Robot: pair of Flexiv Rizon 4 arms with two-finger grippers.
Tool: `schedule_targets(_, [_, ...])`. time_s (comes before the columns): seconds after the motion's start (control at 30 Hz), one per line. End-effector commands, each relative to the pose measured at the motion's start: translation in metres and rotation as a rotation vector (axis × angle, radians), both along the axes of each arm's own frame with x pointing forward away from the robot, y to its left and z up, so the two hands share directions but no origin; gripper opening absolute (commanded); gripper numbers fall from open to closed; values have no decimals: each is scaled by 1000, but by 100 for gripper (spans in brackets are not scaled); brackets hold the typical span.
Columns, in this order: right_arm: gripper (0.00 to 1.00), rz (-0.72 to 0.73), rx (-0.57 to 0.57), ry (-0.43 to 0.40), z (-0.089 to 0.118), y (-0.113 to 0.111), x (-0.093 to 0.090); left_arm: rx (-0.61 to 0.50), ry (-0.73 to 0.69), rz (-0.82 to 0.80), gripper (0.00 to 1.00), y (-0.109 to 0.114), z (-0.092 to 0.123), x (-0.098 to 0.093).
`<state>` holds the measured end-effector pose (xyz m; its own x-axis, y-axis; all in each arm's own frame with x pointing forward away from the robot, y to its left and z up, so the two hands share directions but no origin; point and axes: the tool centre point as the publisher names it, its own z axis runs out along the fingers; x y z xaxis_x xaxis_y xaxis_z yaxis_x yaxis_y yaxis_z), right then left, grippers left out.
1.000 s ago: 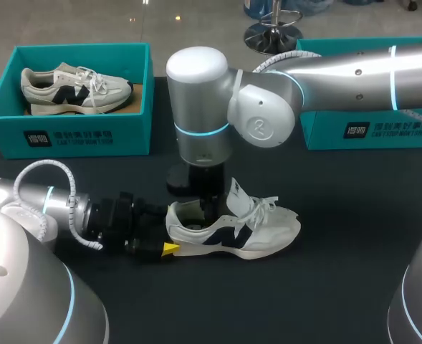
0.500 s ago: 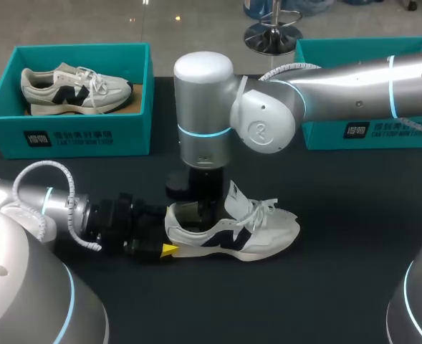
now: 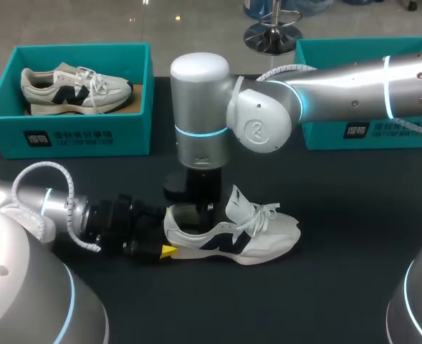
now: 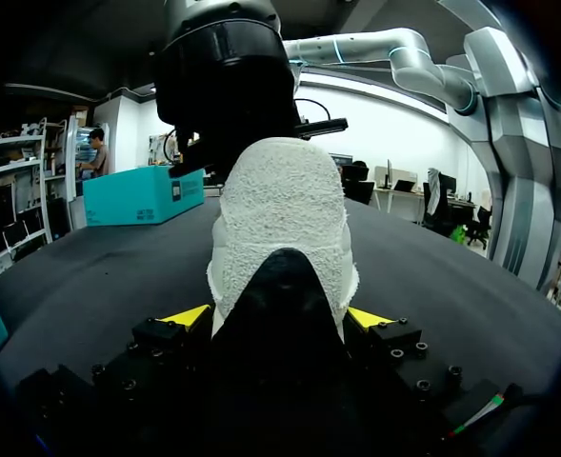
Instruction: Take the shoe out of the shoebox, open the shoe tongue, remove and reinsert the insole, then place the shoe into the shoebox
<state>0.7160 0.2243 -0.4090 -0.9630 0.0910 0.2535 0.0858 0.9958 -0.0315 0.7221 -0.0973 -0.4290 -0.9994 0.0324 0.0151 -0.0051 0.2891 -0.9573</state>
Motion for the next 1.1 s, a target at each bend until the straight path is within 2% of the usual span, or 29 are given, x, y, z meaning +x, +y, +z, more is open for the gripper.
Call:
schedule_targets(0.03, [0, 6, -3, -4, -61, 12, -27, 1, 1, 4, 0, -3, -1, 4])
schedule_targets(0.23, [0, -1, -14, -31, -43, 8, -28, 1, 1, 4, 0, -3, -1, 4])
schedule_targets(0.57, [0, -13, -47, -81, -1, -1, -28, 1, 1, 4, 0, -3, -1, 4])
schedule_targets(1.1, [0, -20, -59, -152, 37, -8, -19, 1, 1, 4, 0, -3, -1, 4])
